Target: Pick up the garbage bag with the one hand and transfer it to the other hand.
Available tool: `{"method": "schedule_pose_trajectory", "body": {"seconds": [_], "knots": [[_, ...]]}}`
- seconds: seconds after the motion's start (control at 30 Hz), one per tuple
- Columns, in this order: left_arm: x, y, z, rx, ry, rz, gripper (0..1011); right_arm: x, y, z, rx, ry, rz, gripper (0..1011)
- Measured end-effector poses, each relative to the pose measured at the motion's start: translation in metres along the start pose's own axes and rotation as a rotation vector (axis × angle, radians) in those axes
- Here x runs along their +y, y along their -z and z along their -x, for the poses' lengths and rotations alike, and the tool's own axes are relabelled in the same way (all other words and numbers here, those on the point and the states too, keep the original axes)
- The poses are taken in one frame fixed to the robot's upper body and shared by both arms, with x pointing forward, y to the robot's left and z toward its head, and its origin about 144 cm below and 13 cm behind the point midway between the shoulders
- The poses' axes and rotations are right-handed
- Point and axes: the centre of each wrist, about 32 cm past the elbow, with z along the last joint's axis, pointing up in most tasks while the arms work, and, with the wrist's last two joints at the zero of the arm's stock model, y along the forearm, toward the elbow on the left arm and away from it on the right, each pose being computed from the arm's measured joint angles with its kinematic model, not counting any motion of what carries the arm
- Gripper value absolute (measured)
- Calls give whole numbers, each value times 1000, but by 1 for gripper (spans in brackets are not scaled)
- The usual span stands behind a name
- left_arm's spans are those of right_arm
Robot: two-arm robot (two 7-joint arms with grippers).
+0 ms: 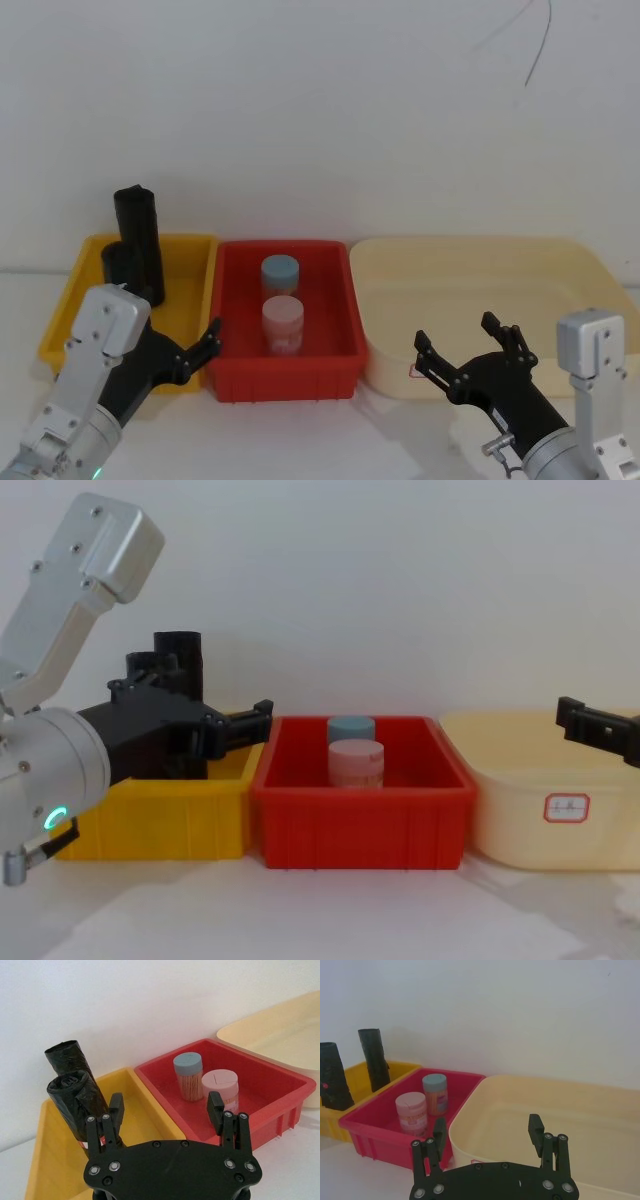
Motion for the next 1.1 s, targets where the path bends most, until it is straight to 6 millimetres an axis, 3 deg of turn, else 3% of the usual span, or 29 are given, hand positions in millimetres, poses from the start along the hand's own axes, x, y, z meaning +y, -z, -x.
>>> {"method": "schedule_pose_trajectory", "body": {"seconds": [1.1], "knots": [[0,0,0,0,0,0,1002,0,0,0,0,0,0,1000]]}}
